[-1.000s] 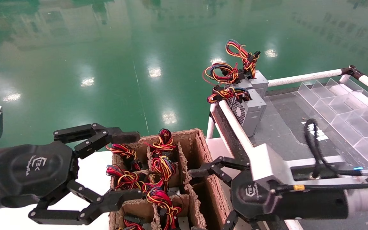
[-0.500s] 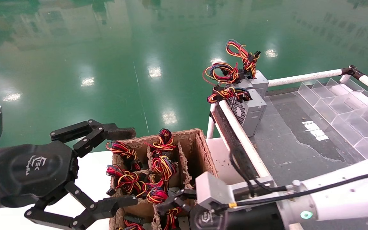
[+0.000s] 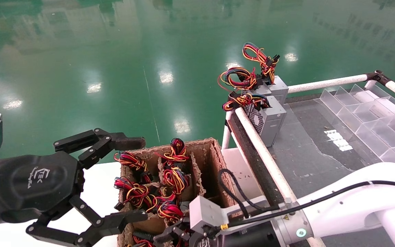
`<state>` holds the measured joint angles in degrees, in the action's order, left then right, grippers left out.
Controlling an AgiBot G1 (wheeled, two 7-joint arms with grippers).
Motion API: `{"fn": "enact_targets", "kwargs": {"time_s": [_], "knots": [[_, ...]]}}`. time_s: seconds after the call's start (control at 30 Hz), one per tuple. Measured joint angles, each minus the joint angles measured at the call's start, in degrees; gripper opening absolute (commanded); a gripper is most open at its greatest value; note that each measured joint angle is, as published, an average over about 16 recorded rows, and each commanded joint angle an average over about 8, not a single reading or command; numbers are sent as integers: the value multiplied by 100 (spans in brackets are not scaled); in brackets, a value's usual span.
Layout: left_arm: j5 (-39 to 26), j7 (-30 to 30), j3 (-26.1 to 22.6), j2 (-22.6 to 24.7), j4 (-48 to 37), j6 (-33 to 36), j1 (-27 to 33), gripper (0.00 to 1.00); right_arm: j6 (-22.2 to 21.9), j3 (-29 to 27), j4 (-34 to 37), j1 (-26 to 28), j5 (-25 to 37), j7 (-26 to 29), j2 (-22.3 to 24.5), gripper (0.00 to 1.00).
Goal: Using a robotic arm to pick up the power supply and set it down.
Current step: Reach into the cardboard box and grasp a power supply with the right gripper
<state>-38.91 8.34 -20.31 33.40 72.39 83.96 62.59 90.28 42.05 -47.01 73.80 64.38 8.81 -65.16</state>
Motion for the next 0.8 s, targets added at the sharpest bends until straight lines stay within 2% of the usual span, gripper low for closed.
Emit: {"fn": "enact_targets", "kwargs": {"time_s": [0.13, 0.17, 0.4, 0.43, 0.8], "knots": [[0, 0, 0, 0, 0, 0, 0, 100, 9, 168, 119, 44, -66, -19, -89, 99], [0, 0, 0, 0, 0, 0, 0, 100, 11, 208, 145, 53, -86, -24, -108, 90], [1, 0, -1, 0, 0, 0, 0, 100, 22, 479, 306, 103, -260, -76, -199, 4], [1, 0, -1, 0, 0, 0, 0, 100, 24, 517, 325, 109, -289, -85, -206, 0], [1, -1, -1, -1, 0, -1, 0, 100, 21, 910, 426, 135, -603, -149, -144, 0]]}}
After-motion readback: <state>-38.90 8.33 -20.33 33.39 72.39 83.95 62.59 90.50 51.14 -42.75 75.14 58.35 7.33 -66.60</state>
